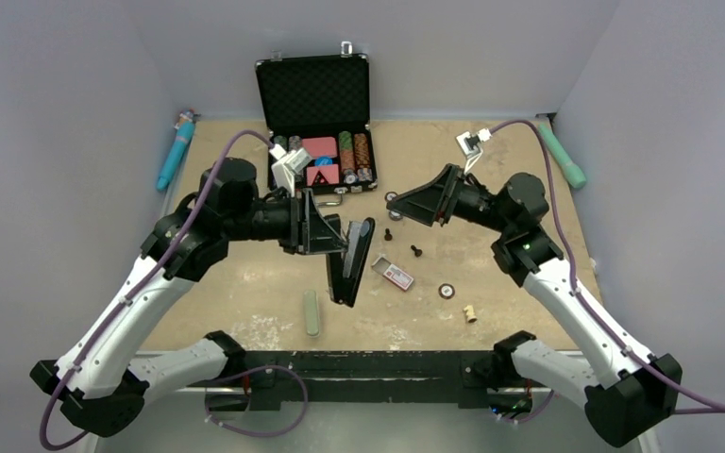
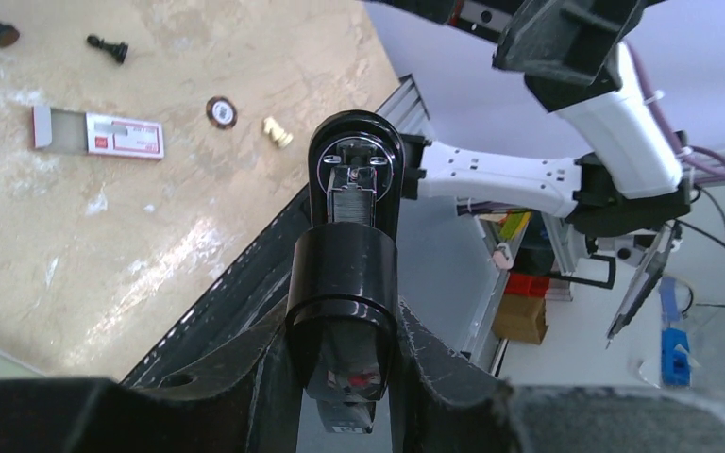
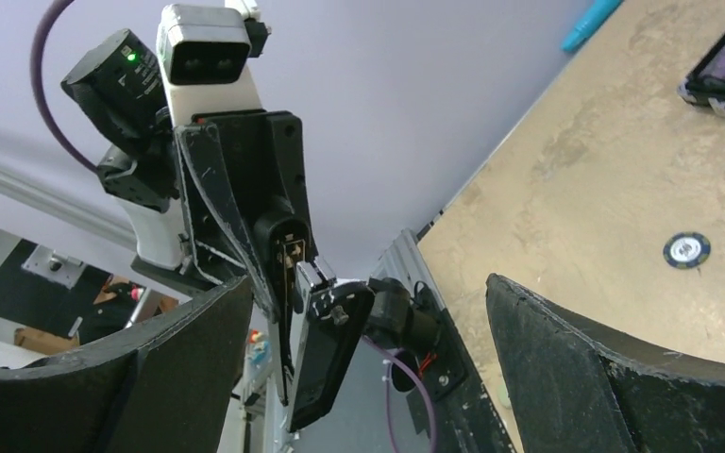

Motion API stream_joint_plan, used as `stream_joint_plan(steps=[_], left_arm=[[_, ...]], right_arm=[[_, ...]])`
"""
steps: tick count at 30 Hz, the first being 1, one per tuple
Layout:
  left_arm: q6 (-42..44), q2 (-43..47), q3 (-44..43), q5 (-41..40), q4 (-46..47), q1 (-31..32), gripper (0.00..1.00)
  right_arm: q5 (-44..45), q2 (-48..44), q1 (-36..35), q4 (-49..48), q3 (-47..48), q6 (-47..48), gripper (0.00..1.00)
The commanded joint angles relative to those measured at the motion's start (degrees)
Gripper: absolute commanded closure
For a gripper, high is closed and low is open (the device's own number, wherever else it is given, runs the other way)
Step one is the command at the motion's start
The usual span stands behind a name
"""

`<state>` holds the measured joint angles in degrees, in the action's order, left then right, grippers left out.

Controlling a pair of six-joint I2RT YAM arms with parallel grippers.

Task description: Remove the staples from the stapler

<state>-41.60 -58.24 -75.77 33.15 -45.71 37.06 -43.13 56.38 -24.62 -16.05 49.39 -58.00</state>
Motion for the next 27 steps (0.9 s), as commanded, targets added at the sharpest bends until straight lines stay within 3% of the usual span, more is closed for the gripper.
stream_joint_plan(steps=[1,19,27], left_arm=[[-4.67,1.34,-4.04,4.76,10.12,-2.36,1.0],[-7.72,-0.46,-6.33,5.43,15.7,-5.34,1.0],[-9.04,-1.8,-6.5,6.78,16.99,-7.46,1.0]], right_arm=[[-3.03,0.73,-1.24,-6.61,4.94,-1.16,0.01],[-5.52,11.69,-9.07,-10.51,13.27,-0.89,0.03],[-5.24,14.28,-11.93,-14.41,14.73,-2.51,0.19]])
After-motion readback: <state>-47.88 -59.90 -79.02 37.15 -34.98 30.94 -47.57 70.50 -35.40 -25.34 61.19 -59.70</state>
